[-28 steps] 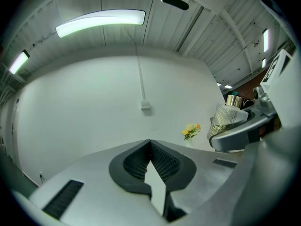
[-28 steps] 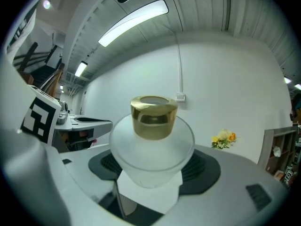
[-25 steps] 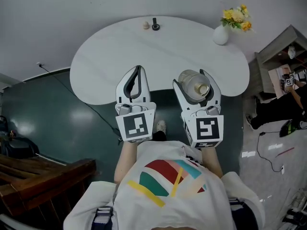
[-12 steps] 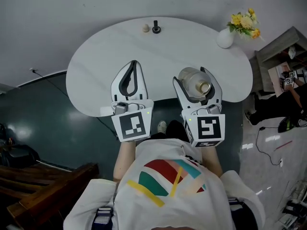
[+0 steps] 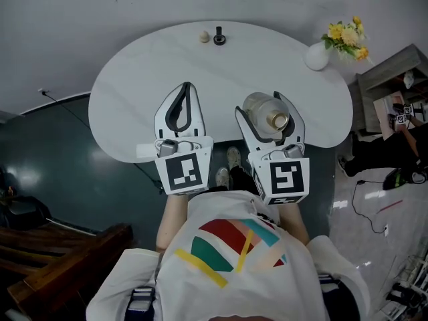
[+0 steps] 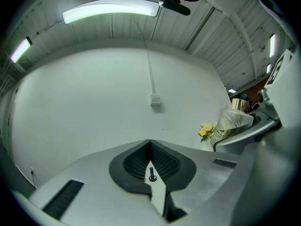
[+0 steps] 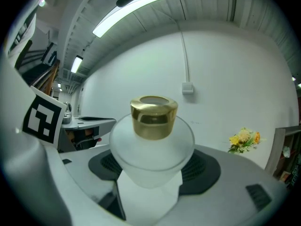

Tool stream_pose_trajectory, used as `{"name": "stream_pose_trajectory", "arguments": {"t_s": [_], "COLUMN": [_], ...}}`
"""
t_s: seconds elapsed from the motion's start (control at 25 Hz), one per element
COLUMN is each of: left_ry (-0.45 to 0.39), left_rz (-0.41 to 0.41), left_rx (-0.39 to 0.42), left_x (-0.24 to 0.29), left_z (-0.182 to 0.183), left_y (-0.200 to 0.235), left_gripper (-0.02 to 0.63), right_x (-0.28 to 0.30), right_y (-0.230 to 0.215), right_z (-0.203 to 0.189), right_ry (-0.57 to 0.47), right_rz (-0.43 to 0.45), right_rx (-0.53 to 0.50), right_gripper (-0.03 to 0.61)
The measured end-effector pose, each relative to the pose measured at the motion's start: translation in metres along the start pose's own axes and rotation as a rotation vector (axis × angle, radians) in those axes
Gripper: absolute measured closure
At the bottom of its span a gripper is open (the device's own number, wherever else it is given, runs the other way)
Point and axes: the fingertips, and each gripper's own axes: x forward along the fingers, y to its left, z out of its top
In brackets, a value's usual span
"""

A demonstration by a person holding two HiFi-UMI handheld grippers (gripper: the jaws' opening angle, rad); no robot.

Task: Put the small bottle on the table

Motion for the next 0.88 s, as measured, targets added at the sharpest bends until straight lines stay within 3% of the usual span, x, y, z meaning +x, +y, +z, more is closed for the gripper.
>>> {"name": "stream_pose_trajectory", "arguments": {"t_s": [0.48, 0.88], "left_ry": [0.025, 0.033], "left_rz": [-0.010, -0.004], "left_rx": [0.013, -0.003], "left_x": [0.041, 0.081], "left_z": [-0.006, -0.019], "left_y": [-0.007, -0.012], "left_gripper": [0.597, 0.597], "right_x": [0.038, 0.091], "right_y": [-0.017, -0.053], "right_z": [-0.003, -0.026], "right_ry": [0.035, 0.121], "right_rz": [0.051, 0.038], "right_rx": [-0.007, 0.005], "right_gripper": [0.231, 0.230]}}
